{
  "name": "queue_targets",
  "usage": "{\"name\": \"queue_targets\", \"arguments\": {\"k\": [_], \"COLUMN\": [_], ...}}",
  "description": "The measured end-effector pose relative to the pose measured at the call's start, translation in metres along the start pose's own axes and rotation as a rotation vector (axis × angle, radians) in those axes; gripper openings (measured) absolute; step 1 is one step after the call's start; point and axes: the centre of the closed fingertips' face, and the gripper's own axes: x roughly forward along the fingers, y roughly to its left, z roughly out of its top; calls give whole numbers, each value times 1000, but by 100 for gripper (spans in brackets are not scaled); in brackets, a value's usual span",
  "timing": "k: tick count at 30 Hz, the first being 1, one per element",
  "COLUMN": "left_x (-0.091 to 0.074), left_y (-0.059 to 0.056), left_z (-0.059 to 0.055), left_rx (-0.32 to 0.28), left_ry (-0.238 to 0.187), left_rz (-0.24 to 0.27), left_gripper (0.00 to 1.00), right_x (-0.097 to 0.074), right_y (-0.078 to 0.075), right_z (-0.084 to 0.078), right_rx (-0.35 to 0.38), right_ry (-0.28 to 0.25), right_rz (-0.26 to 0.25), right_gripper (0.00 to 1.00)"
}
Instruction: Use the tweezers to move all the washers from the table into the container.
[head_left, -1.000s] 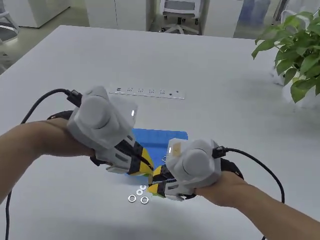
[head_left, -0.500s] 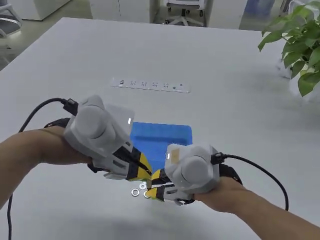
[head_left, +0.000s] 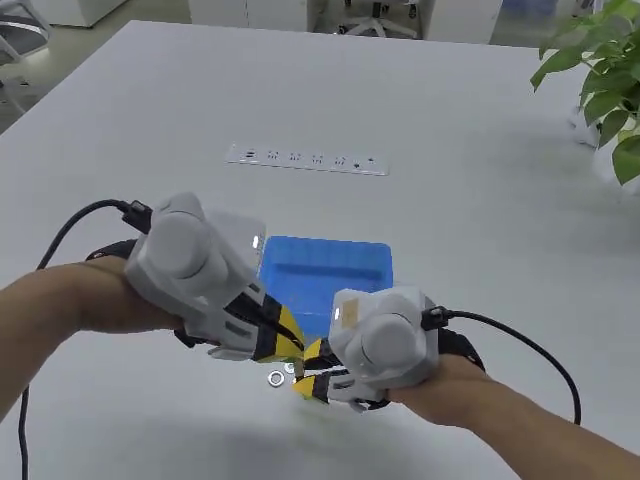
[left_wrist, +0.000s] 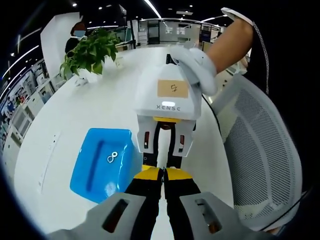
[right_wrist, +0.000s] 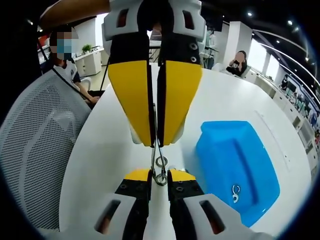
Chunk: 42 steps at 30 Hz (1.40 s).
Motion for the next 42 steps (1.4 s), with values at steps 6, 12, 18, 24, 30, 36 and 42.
{"name": "queue_targets", "arguments": {"k": [6,12,18,24,30,36,42], "left_x": [-1,0,2,2,3,4,4], "left_y": [-1,-4,-3,-1,-2,-3,-5], "left_z": [1,-1,1,1,1,2,4], "left_rx": [-11,-14,-15,-12,-11,-10,-8], "left_ry": [-3,3,-4,-1,1,2,4], "left_rz": [-6,-10,-10,-8,-11,-13,-16], "left_gripper": [5,5,5,5,5,5,5], "right_x": [0,1,2,1,1,1,0], "right_y": [1,4,4,4,5,5,6], "right_z": [2,2,0,0,-1,-1,-2], "right_rx": [-3,-5,5,24,33,36,27], "right_ry": [-4,-4,-2,-1,4,8,11], "right_rz": [1,4,5,9,17,19,21], "right_gripper": [14,14,14,12,10,10,9]}}
